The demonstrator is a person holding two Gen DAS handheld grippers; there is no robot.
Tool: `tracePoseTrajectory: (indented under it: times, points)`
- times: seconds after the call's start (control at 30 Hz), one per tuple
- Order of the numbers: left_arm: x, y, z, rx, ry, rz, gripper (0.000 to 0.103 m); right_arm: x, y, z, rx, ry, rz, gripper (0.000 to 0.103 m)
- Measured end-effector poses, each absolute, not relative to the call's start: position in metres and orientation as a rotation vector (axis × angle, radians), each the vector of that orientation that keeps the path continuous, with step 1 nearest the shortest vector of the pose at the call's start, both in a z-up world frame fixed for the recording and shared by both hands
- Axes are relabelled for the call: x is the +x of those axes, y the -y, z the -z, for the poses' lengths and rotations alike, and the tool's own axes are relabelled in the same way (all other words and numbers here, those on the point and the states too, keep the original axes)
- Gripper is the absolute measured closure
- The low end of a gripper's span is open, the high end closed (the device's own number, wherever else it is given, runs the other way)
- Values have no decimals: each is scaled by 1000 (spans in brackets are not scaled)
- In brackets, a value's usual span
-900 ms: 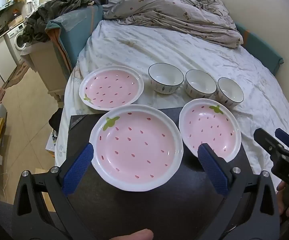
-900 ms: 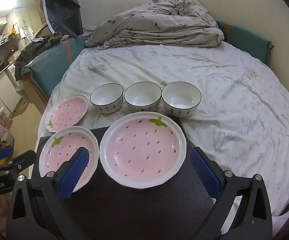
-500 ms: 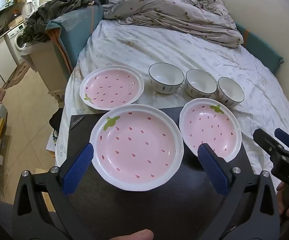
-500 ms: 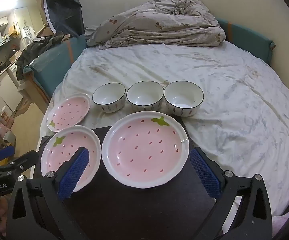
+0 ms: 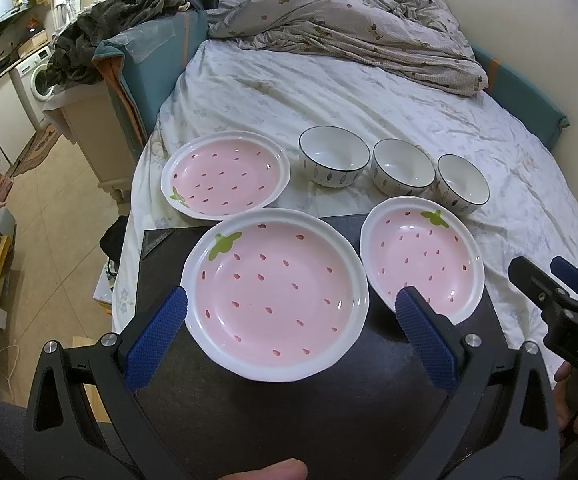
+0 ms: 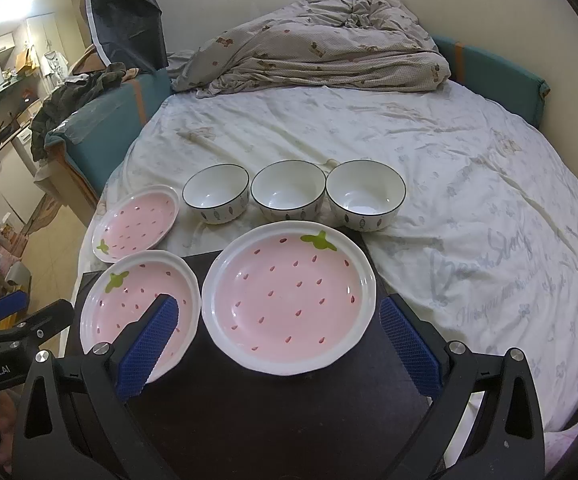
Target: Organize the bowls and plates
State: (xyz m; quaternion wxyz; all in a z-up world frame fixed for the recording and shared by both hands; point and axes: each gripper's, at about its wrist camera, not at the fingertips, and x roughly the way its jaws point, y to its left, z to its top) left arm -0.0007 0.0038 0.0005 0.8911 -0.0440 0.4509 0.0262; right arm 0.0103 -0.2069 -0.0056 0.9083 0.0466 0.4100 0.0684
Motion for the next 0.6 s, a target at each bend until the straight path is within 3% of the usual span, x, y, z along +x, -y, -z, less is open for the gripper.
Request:
tracePoseTrajectory:
  times: [0.6]
  points:
    - [-1, -4, -1, -90, -937, -53, 0, 11, 208, 5, 95, -846, -138, 0]
